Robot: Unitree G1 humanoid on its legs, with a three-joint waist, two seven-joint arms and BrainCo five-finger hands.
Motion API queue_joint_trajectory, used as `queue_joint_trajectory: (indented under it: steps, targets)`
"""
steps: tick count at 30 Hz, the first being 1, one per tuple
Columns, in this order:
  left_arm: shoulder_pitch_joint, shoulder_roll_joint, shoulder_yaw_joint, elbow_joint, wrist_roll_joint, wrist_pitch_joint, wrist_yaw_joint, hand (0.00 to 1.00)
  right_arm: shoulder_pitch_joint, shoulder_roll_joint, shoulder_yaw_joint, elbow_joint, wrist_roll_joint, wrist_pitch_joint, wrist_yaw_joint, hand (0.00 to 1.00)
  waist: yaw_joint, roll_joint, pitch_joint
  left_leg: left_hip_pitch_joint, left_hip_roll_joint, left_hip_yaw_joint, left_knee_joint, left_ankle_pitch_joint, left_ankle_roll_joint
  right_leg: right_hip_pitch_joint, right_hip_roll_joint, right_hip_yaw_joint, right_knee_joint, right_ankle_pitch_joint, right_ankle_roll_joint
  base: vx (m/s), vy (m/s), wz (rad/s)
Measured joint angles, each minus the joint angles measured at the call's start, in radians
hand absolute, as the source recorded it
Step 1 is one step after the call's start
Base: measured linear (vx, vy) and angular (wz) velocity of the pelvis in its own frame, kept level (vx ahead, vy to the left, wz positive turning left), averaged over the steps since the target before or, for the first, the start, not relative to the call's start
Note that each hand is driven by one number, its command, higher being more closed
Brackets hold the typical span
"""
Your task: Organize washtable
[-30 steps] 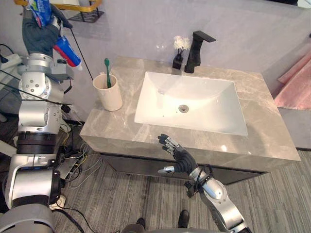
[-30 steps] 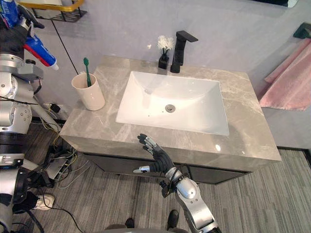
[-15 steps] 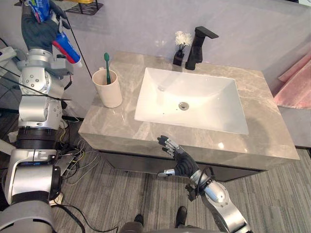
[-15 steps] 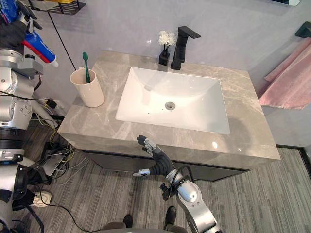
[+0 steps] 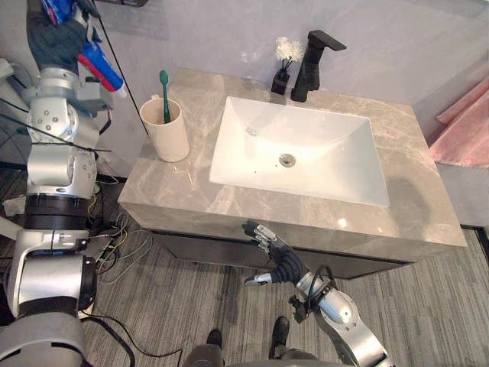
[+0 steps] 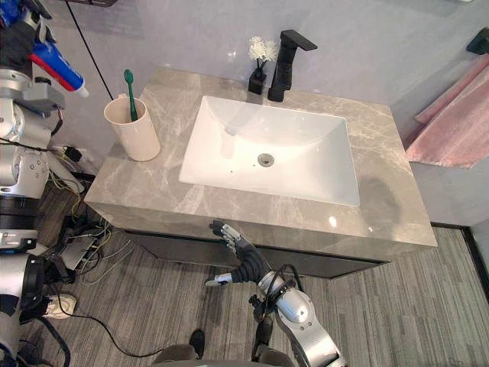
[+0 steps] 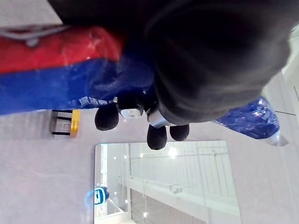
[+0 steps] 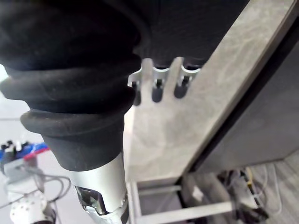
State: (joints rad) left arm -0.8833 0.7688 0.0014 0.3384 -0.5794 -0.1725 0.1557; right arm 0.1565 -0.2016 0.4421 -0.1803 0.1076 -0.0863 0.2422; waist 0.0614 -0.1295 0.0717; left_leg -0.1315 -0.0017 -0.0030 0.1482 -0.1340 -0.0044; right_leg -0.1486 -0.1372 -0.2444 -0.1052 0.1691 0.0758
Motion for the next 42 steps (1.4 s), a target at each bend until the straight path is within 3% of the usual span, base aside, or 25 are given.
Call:
queue_joint_trajectory:
  steps: [9,22,27,34,42]
  targets:
    - [-0.001,-0.003,0.0,0.0,-0.019,-0.011,0.0,1.0,-0.001,0.0,0.004,0.0,0.0,0.0,0.002,0.0,-0.022,0.0,0.0,0.0,-0.001,-0.002,0.001,0.0,0.0,0.001,-0.001,-0.001,0.0,0.0,0.0,0.0,0.0,0.0]
    - [-0.002,-0.095,-0.039,0.0,-0.02,-0.011,-0.001,1.0,0.0,-0.001,0.008,0.0,0.0,0.0,0.002,0.0,-0.029,0.003,0.004,0.0,-0.001,0.0,0.001,0.0,0.0,0.0,-0.001,0.0,0.0,0.001,0.0,0.0,0.0,0.0]
    - [-0.002,-0.109,-0.04,0.0,-0.02,-0.011,-0.001,1.0,0.0,-0.001,0.008,0.0,0.0,0.0,0.001,0.0,-0.046,0.007,0.008,-0.001,-0.001,0.006,0.0,0.0,0.0,-0.004,-0.001,0.004,0.0,0.001,0.0,0.0,0.0,-0.02]
    - [0.001,-0.164,-0.04,-0.001,-0.017,-0.011,-0.001,1.0,0.006,-0.002,0.007,0.0,0.0,0.001,0.001,0.0,-0.047,0.013,0.012,-0.009,0.0,0.009,0.0,0.0,0.0,-0.013,0.0,0.006,0.0,0.007,0.002,0.0,0.0,-0.01]
    - [0.036,-0.169,-0.039,-0.003,-0.011,-0.011,-0.001,1.0,0.008,-0.001,0.007,0.0,0.0,0.001,0.001,0.0,-0.047,0.016,0.014,-0.009,0.0,0.01,0.001,0.0,0.001,-0.013,-0.001,0.006,0.0,0.008,0.002,0.0,0.0,0.0]
